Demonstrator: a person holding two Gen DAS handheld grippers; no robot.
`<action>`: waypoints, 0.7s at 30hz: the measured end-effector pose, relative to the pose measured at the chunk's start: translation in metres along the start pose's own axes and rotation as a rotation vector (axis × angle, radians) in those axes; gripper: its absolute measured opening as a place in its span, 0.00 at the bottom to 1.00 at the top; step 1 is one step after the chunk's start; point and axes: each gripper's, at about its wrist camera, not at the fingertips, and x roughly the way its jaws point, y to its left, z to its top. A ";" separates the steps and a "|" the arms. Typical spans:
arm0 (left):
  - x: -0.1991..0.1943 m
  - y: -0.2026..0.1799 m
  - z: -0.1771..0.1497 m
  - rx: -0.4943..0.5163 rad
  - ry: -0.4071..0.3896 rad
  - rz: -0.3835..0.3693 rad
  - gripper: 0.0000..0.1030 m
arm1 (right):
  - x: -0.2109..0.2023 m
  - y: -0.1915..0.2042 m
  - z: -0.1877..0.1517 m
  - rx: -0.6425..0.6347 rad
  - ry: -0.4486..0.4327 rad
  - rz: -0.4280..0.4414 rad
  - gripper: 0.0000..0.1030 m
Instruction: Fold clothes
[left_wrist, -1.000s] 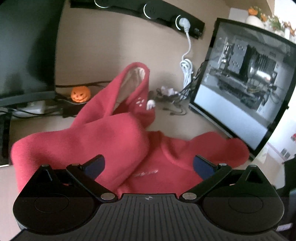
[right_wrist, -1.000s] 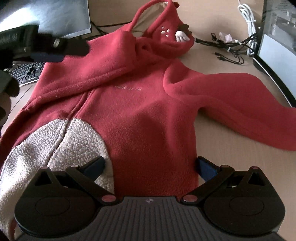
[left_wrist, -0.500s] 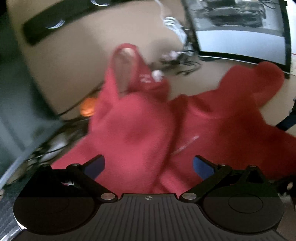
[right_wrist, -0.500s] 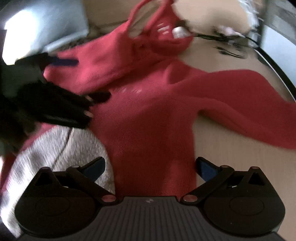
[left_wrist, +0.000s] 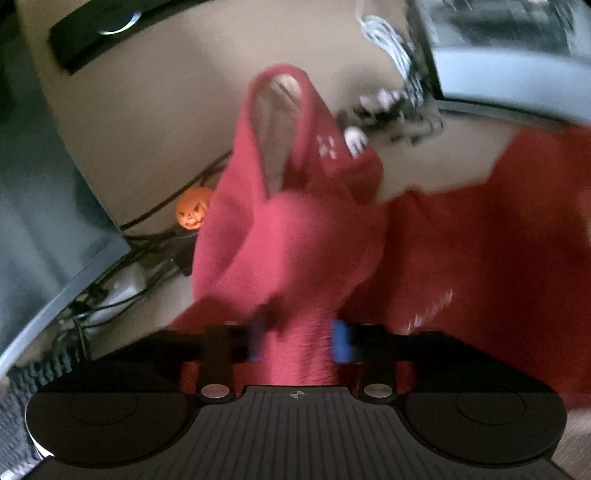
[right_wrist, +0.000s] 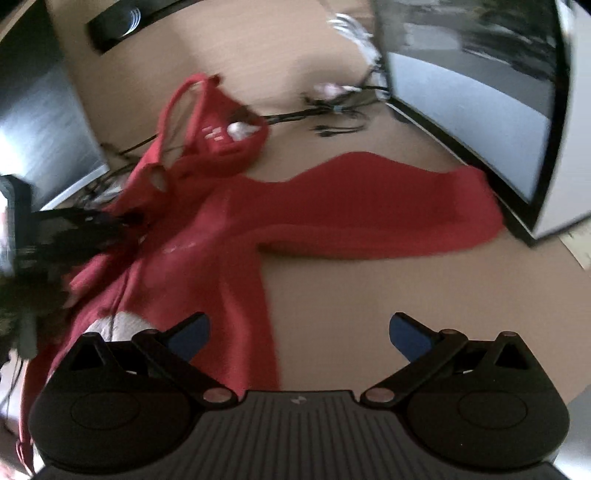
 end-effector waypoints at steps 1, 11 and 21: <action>-0.009 0.000 0.007 -0.036 -0.024 -0.029 0.18 | 0.000 -0.006 0.002 0.021 -0.003 -0.006 1.00; -0.031 -0.060 0.019 -0.039 -0.071 -0.225 0.32 | 0.001 -0.030 0.009 0.084 -0.006 -0.018 1.00; -0.048 -0.032 -0.014 -0.093 -0.002 -0.231 0.94 | 0.023 -0.043 0.025 0.226 -0.020 0.073 1.00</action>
